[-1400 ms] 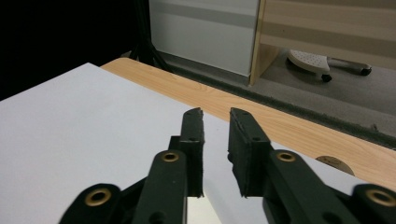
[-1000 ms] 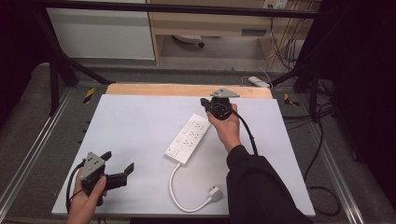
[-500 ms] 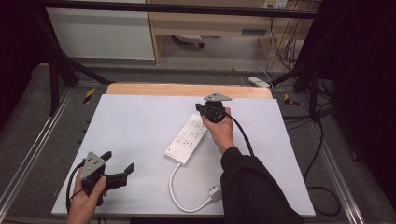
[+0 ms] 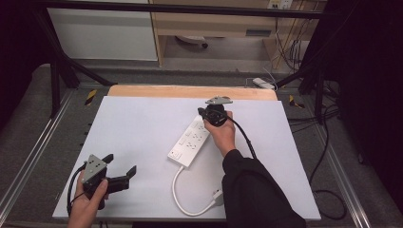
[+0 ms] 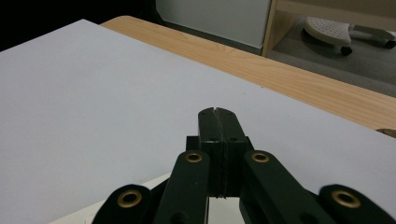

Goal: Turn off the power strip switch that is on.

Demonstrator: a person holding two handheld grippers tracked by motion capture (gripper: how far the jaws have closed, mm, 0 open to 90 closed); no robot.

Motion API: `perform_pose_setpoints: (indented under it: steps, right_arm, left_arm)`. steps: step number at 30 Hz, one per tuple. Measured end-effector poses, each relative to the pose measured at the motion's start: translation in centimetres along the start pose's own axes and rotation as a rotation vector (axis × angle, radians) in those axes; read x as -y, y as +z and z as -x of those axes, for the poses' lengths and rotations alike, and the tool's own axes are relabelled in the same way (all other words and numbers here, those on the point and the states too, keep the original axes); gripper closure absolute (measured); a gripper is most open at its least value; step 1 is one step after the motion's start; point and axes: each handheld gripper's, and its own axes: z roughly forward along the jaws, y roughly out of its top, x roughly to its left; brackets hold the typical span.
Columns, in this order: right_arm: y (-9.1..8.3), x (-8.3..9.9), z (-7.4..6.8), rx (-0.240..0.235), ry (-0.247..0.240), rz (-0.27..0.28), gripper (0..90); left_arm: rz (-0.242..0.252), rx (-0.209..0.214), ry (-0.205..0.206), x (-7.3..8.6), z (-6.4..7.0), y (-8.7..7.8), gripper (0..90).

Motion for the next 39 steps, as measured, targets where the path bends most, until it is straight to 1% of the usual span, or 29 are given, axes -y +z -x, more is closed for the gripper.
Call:
perform_pose_setpoints:
  steps: [3,20,23,25,39]
  right_arm:
    - [0.1,0.1,-0.1,-0.002,-0.006,-0.009,90.0]
    - [0.8,0.6,-0.5,-0.011,-0.001,-0.041,90.0]
    - [0.9,0.7,-0.6,-0.013,-0.006,-0.047,90.0]
    - [1.0,0.8,-0.6,-0.014,-0.008,-0.049,90.0]
    - [1.4,1.1,-0.8,-0.015,-0.011,-0.063,90.0]
  left_arm:
    - [0.0,0.0,0.0,0.0,0.0,0.0,5.2]
    - [0.0,0.001,0.003,0.0,0.0,0.0,5.1]
    - [0.0,0.002,0.004,0.0,0.0,0.0,5.2]
    - [0.0,0.007,0.001,0.0,0.0,0.0,5.2]
    - [0.0,0.008,0.009,0.0,0.0,0.0,5.2]
